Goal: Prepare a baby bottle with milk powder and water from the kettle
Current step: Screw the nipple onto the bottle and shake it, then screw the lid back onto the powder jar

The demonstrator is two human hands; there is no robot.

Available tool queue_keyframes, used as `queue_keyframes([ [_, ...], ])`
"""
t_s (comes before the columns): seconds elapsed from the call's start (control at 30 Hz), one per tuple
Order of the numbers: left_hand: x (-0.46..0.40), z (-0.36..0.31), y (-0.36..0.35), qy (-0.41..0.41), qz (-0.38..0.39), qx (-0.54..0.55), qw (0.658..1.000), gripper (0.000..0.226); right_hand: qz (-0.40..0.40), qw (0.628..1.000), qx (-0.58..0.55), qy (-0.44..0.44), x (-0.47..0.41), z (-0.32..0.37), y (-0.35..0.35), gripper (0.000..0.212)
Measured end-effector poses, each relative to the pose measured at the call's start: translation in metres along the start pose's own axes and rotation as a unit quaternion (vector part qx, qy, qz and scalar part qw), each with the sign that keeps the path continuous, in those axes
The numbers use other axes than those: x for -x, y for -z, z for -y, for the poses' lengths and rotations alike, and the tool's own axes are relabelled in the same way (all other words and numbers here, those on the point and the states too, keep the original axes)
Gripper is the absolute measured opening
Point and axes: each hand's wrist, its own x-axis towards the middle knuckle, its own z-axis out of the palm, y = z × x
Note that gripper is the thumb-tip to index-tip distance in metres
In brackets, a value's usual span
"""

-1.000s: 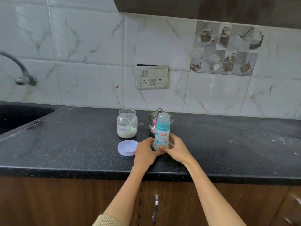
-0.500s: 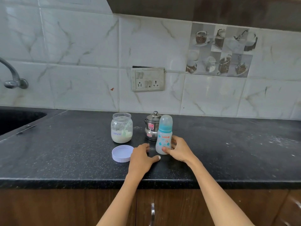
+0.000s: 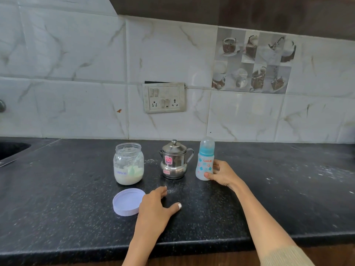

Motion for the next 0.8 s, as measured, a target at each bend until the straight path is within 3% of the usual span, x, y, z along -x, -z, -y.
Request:
queue_keyframes([
  [0.2,-0.002,0.0,0.0,-0.002,-0.001,0.003,1.0,0.072,-0.006,0.999,-0.037,0.002,-0.004,-0.006,-0.001,0.062],
  [0.37,0.002,-0.008,0.004,0.0,0.013,-0.008,1.0,0.07,-0.11,0.984,-0.137,0.017,0.025,0.005,0.0,0.087],
  [0.47,0.007,-0.015,0.008,-0.008,0.012,-0.013,1.0,0.069,-0.105,0.978,-0.176,0.043,0.053,0.016,-0.014,0.09],
  [0.53,0.015,-0.019,0.012,-0.023,-0.023,0.02,0.999,0.065,-0.085,0.977,-0.188,0.053,0.071,0.024,-0.029,0.093],
  [0.67,0.037,-0.018,0.025,-0.028,-0.171,0.087,0.981,0.068,-0.03,0.974,-0.206,0.088,0.096,0.046,-0.066,0.096],
  [0.73,0.043,-0.009,0.036,-0.001,-0.223,0.053,0.973,0.08,-0.004,0.976,-0.193,0.102,0.103,0.056,-0.083,0.096],
  [0.8,0.043,0.001,0.048,0.051,-0.216,0.005,0.975,0.096,0.014,0.978,-0.181,0.107,0.107,0.063,-0.098,0.093],
])
